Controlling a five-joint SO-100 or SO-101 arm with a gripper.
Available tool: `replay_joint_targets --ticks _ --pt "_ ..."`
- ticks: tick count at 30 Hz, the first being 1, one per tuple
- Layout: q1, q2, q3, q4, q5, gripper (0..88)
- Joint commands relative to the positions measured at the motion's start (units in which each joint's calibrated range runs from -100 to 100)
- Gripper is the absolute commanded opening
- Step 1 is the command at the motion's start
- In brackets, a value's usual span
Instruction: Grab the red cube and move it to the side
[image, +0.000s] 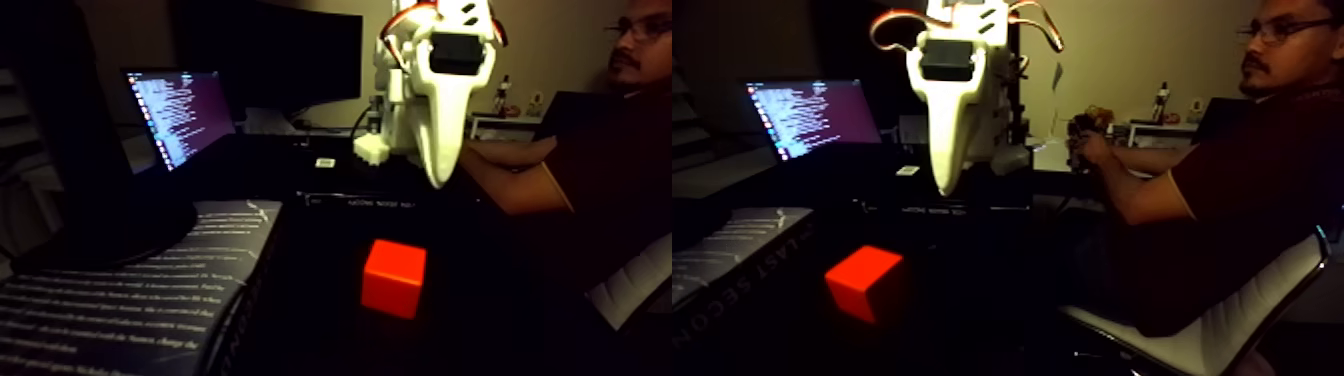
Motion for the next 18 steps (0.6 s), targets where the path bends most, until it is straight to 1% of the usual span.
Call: replay_joint_targets --ticks 1,18 --pt "0.30 0.25 -0.45 -0.58 -0.07 0.7" --pt "-0.20 0.25 -0.45 -0.58 0.14 0.7"
